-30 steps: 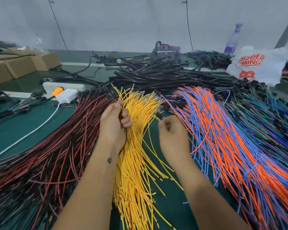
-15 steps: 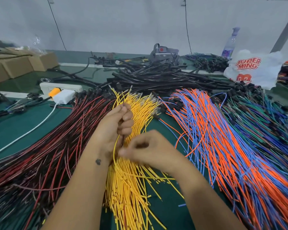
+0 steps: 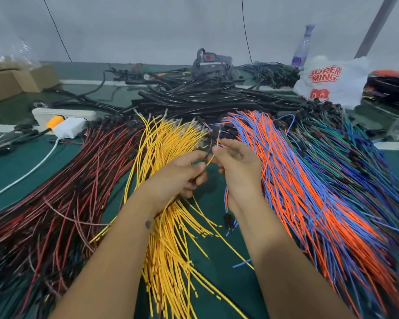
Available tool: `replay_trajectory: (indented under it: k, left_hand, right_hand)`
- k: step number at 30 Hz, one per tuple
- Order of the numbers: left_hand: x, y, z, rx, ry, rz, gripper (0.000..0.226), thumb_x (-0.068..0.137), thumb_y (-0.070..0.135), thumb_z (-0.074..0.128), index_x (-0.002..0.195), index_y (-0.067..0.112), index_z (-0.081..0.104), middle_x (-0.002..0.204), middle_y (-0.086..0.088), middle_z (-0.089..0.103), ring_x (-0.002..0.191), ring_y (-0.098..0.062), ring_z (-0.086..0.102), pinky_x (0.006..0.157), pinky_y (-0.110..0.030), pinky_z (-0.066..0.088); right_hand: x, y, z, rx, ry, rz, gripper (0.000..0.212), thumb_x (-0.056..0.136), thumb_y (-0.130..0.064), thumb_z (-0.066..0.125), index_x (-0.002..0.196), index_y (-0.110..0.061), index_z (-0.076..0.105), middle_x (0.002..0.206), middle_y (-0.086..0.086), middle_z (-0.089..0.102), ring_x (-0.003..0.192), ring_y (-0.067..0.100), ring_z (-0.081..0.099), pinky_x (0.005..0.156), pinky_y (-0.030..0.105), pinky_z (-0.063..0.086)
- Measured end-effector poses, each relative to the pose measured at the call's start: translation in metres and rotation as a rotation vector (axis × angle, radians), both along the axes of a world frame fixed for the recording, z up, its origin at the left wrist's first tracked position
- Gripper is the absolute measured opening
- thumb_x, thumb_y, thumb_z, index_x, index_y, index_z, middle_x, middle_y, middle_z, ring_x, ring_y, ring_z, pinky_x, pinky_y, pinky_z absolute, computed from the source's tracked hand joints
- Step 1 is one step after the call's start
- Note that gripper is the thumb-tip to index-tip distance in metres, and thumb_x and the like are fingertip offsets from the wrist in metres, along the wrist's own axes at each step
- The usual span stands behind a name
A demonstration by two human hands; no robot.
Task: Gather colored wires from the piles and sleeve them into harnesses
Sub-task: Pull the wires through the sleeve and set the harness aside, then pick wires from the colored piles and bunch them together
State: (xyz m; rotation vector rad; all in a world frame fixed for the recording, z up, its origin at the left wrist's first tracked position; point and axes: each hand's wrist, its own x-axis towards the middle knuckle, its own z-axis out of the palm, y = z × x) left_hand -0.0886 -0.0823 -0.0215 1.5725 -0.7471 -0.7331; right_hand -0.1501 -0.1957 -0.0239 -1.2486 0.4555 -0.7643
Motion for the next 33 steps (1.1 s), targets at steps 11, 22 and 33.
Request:
replay_trajectory:
  k: [11, 22, 33]
  left_hand:
    - [0.004, -0.003, -0.004, -0.034, 0.072, 0.161, 0.027, 0.103, 0.024, 0.039, 0.093, 0.018, 0.064, 0.052, 0.01, 0.031, 0.041, -0.003, 0.023, 0.037, -0.013, 0.021]
    - [0.013, -0.001, -0.002, -0.288, 0.349, 0.393, 0.029, 0.105, 0.021, 0.032, 0.081, 0.015, 0.047, 0.048, 0.009, 0.025, 0.036, -0.004, 0.019, 0.034, -0.014, 0.015]
    - [0.009, -0.011, -0.006, -0.119, 0.149, 0.372, 0.027, 0.105, 0.018, 0.035, 0.093, 0.015, 0.058, 0.046, 0.009, 0.025, 0.037, -0.005, 0.019, 0.036, -0.013, 0.017]
  right_hand:
    - [0.002, -0.004, -0.008, -0.236, 0.071, -0.049, 0.017, 0.093, -0.016, 0.061, 0.083, -0.025, 0.07, 0.068, -0.014, 0.064, 0.064, -0.001, 0.057, 0.064, 0.017, 0.045]
    - [-0.003, -0.015, -0.023, -1.233, 0.879, -0.039, 0.033, 0.097, -0.032, 0.049, 0.125, -0.016, 0.057, 0.123, 0.009, 0.055, 0.118, 0.032, 0.042, 0.096, 0.039, 0.032]
    - [-0.001, -0.004, -0.021, -1.337, 0.914, -0.154, 0.021, 0.093, -0.023, 0.055, 0.109, -0.01, 0.06, 0.114, 0.012, 0.061, 0.109, 0.032, 0.052, 0.089, 0.037, 0.039]
